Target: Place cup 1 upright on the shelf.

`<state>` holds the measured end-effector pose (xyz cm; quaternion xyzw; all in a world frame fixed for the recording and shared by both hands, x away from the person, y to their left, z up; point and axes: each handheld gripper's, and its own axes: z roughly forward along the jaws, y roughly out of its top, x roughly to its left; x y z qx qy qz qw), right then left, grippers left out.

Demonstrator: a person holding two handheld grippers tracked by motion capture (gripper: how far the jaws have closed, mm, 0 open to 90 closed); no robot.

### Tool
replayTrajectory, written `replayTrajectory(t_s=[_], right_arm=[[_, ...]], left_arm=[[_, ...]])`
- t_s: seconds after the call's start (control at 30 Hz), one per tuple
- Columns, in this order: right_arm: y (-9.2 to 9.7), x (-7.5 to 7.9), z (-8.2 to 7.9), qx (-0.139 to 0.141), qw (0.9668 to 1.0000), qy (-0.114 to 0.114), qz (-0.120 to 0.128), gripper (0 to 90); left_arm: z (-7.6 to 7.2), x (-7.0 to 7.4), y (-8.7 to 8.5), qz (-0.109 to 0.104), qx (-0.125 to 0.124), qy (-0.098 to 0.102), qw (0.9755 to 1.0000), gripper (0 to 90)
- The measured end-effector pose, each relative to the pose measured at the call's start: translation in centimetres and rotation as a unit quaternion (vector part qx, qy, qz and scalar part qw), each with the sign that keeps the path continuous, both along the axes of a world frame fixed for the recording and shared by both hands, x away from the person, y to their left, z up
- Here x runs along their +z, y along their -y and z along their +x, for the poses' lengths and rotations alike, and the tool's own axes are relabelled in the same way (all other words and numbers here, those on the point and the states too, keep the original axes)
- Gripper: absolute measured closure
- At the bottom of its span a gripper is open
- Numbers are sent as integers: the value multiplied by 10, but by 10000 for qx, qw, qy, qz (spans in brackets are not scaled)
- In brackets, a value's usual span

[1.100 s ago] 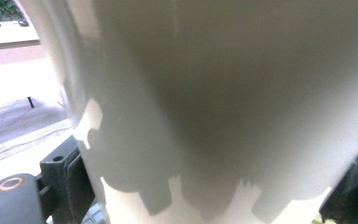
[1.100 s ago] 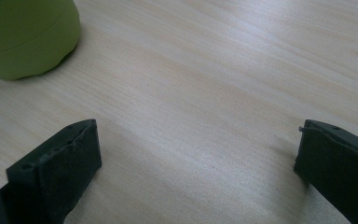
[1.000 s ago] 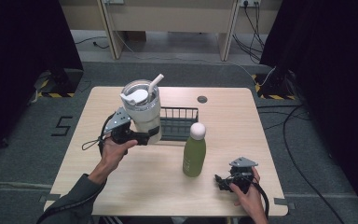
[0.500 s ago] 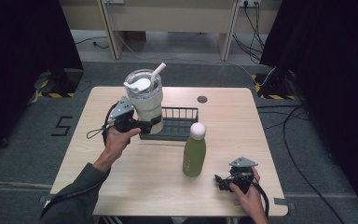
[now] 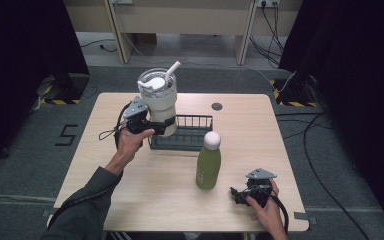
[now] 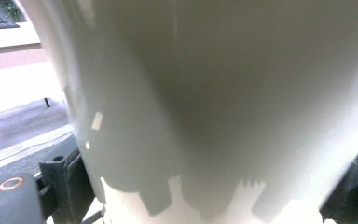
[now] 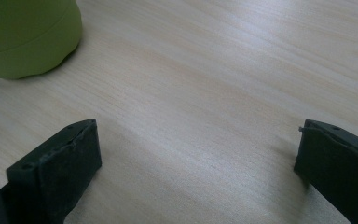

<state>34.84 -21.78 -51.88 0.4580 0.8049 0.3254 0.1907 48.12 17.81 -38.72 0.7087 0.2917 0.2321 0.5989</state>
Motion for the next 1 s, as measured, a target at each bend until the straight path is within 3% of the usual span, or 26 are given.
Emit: replayTrajectory(t_s=[0.43,1.0], right_arm=[[0,0,0,12,10000,5,-2,4],[0,0,0,17,10000,4,-2,4]], left_arm=[[21,-9,4,-80,115,-93,9999,107],[37,-29,5,97,332,-147,9993,107]])
